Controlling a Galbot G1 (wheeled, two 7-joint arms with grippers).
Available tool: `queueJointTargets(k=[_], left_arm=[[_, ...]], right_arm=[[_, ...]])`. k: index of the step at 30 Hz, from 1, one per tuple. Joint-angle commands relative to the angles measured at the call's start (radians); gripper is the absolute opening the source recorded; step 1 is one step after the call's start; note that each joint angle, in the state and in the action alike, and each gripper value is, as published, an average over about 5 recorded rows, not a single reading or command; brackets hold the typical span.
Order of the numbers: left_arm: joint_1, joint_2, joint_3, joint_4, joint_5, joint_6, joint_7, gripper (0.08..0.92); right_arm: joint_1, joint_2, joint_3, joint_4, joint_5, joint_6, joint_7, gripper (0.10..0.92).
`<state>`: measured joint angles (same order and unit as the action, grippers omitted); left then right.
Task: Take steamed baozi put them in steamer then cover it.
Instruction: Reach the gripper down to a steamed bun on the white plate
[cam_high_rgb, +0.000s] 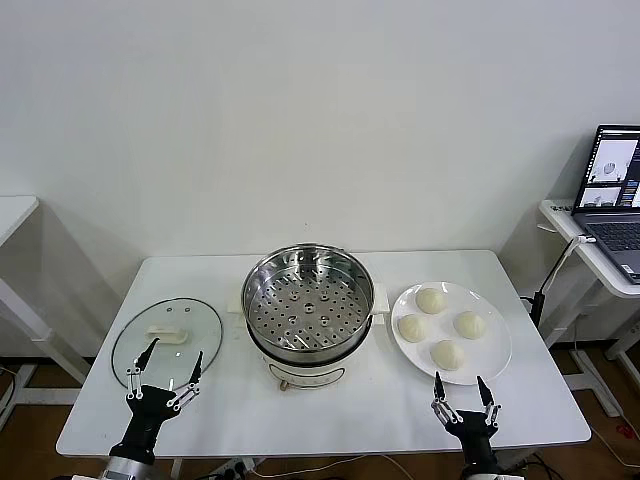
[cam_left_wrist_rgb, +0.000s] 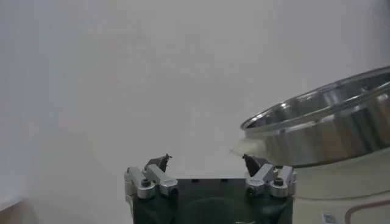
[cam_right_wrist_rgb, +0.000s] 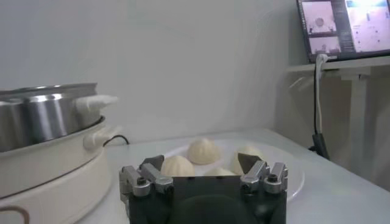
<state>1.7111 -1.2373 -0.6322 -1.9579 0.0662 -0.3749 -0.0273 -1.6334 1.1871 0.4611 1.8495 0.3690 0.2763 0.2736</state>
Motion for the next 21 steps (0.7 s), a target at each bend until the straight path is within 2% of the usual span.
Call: queueJointTargets(k=[1, 8, 13, 16, 21], left_arm=[[0.010, -0.004, 0.002, -0.028, 0.002, -0.011, 0.002, 0.823], [0.028, -0.012, -0.001, -0.044, 0.021, -0.031, 0.000, 0.823], [0.040, -0.016, 0.001, -0.053, 0.027, -0.043, 0.001, 0.823], [0.040, -0.017, 0.003, -0.054, 0.028, -0.048, 0.002, 0.823], [0.038, -0.019, 0.012, -0.061, 0.028, -0.047, 0.002, 0.823]], right_arm=[[0.226, -0.096, 0.026, -0.069, 0.070, -0.125, 0.031, 0.823], [0.652, -0.257, -0.104, -0.280, 0.275, -0.272, 0.005, 0.823], [0.964, -0.319, -0.293, -0.534, 0.365, -0.288, -0.055, 0.823], [1.109, -0.345, -0.424, -0.673, 0.377, -0.288, -0.153, 0.823], [1.285, -0.409, -0.655, -0.819, 0.369, -0.274, -0.405, 0.823]])
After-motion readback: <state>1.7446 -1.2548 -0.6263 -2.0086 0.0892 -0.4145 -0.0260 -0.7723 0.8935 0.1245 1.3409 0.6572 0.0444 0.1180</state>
